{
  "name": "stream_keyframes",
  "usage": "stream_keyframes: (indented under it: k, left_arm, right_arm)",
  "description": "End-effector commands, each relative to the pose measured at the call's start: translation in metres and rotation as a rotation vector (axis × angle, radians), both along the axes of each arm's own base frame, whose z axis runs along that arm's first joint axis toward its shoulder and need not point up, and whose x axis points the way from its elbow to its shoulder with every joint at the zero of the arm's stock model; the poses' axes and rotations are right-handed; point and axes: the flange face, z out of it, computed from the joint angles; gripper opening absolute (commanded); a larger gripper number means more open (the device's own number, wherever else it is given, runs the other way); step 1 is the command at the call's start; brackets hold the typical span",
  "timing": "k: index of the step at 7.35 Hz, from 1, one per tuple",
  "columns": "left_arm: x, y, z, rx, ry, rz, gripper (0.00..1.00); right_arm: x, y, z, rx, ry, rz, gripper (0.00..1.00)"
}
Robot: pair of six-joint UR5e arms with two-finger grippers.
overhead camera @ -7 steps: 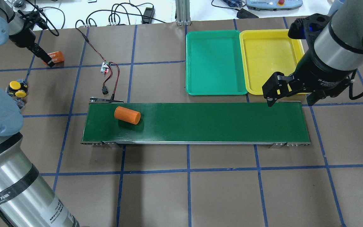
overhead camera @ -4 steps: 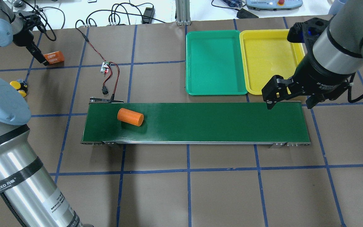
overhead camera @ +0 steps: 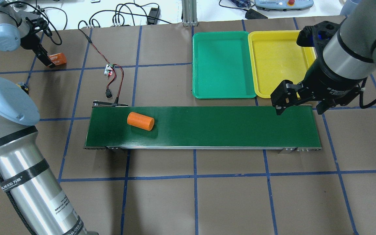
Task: Sort buttons by color to trays
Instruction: 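Place the second orange cylinder on the belt's near end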
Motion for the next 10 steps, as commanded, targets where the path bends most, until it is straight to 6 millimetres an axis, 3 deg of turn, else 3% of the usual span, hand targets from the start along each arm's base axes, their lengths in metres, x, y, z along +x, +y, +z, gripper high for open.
stream_keyframes:
  k: [1, 2, 3, 4, 5, 7, 9, 10]
  left_arm:
    - [0.001, -0.004, -0.013, -0.017, 0.001, -0.001, 0.76]
    - [0.001, -0.004, -0.017, -0.013, 0.004, 0.005, 0.32]
    - [-0.003, -0.004, -0.016, -0.007, 0.007, 0.017, 0.0]
    - [-0.017, 0.002, -0.01, 0.019, 0.017, 0.016, 0.0]
    - [-0.029, 0.018, 0.01, 0.077, 0.042, 0.016, 0.0]
    - [-0.082, 0.075, 0.069, 0.16, 0.071, 0.0, 0.0]
    - [-0.139, 0.146, 0.102, 0.166, 0.12, -0.033, 0.0]
    - [-0.176, 0.179, 0.104, 0.141, 0.106, -0.07, 0.0]
  right_arm:
    - [0.0, 0.0, 0.0, 0.001, 0.0, -0.002, 1.0]
    - [0.0, 0.0, 0.0, 0.001, 0.0, -0.001, 1.0]
    - [0.0, 0.001, 0.0, 0.001, 0.0, -0.002, 1.0]
    - [0.0, 0.001, -0.001, 0.001, 0.0, -0.002, 1.0]
    - [0.0, 0.001, -0.001, 0.003, 0.001, -0.001, 1.0]
    - [0.0, 0.002, -0.001, 0.003, 0.001, 0.001, 1.0]
    - [0.0, 0.003, -0.002, 0.006, 0.001, 0.001, 1.0]
    - [0.0, 0.003, -0.002, 0.004, 0.0, -0.001, 1.0]
